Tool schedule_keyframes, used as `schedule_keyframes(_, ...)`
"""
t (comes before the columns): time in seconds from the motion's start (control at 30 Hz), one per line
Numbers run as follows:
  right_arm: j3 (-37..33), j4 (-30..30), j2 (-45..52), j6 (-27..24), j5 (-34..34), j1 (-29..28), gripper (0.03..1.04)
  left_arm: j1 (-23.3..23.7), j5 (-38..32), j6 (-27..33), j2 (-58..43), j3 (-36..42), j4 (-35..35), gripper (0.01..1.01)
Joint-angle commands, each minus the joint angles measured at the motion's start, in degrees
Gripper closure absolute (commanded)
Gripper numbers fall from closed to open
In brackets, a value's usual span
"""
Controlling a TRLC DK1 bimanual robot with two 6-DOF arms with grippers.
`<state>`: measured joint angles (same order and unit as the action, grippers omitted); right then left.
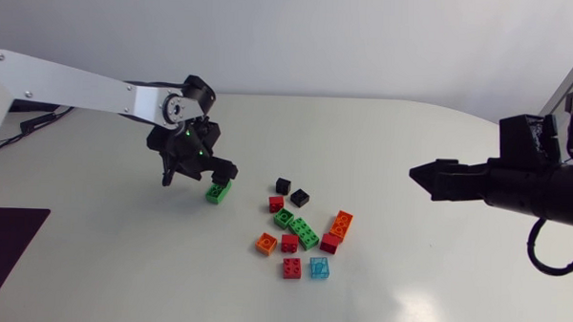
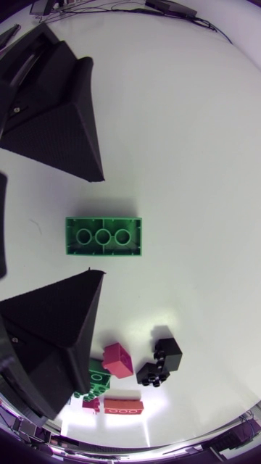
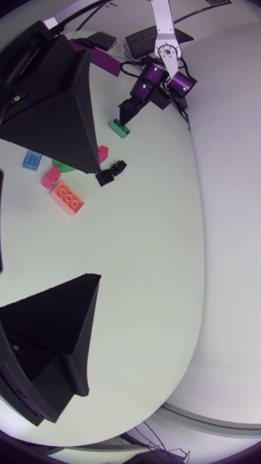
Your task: Sort duplo bricks by size, large to the right and small to the left
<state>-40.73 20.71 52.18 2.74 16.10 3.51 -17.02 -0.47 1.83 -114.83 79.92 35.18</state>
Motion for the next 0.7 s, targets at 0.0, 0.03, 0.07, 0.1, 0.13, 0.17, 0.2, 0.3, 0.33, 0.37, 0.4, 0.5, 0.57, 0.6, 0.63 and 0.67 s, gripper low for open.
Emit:
schedule_keyframes(0.0,-1.11,1.35,1.34,-2.66,1.83,-0.87,0.07,-0.56,-0.15,-1.56,-2.95,3.22,0.50,0.346)
schedule_keyframes(0.03,-1.02,1.53,1.43,-3.53,1.83,-0.87,0.07,-0.83,-0.23,-1.56,-3.74,3.49,0.50,0.398)
schedule_keyframes(0.07,-0.93,1.79,1.61,-4.24,1.83,-0.96,0.07,-1.09,-0.23,-1.65,-4.35,3.75,0.50,0.461)
schedule_keyframes(0.1,-0.93,2.23,1.78,-5.12,2.01,-0.87,0.07,-1.27,-0.23,-1.74,-5.06,4.02,0.50,0.525)
schedule_keyframes(0.13,-1.02,2.93,2.05,-6.35,2.45,-0.96,0.07,-1.27,-0.15,-1.74,-5.76,4.10,0.33,0.597)
schedule_keyframes(0.17,-1.11,3.46,2.22,-7.40,2.54,-1.05,0.07,-1.27,-0.15,-1.74,-6.11,3.93,-0.02,0.615)
schedule_keyframes(0.2,-1.11,3.90,2.31,-8.46,2.54,-1.05,0.07,-1.27,-0.15,-1.74,-6.55,3.84,-0.02,0.641)
schedule_keyframes(0.3,-0.93,4.43,2.31,-9.69,2.54,-1.40,0.07,-1.62,-0.15,-1.47,-7.61,2.96,-0.29,0.725)
schedule_keyframes(0.33,-0.93,4.52,2.31,-10.39,2.54,-1.75,0.07,-1.62,-0.15,-1.30,-7.87,2.79,-0.37,0.762)
schedule_keyframes(0.37,-0.84,4.69,2.40,-10.92,2.54,-2.10,0.07,-1.62,-0.15,-1.30,-8.13,2.61,-0.37,0.805)
schedule_keyframes(0.4,-0.67,5.04,2.31,-11.44,2.54,-2.37,0.07,-1.71,-0.15,-0.95,-7.96,2.17,-0.55,0.818)
schedule_keyframes(0.5,-0.58,5.22,2.40,-12.59,3.68,-3.33,0.14,-2.67,-0.15,0.81,-5.23,0.68,-1.08,0.839)
schedule_keyframes(0.57,-0.49,5.13,2.40,-12.67,5.96,-5.27,0.17,-3.38,0.21,2.57,-2.86,-0.12,-1.08,0.849)
schedule_keyframes(0.6,-0.67,5.13,2.66,-12.67,6.93,-6.06,0.19,-3.55,2.23,3.62,-1.37,-0.47,-0.99,0.849)
schedule_keyframes(0.63,-0.93,5.48,3.10,-12.67,7.72,-6.67,0.24,-3.90,4.34,4.85,0.13,-0.82,-0.81,0.851)
schedule_keyframes(0.67,-1.55,6.19,3.72,-12.67,9.13,-7.64,0.29,-4.43,5.83,5.91,1.45,-0.99,-0.55,0.851)
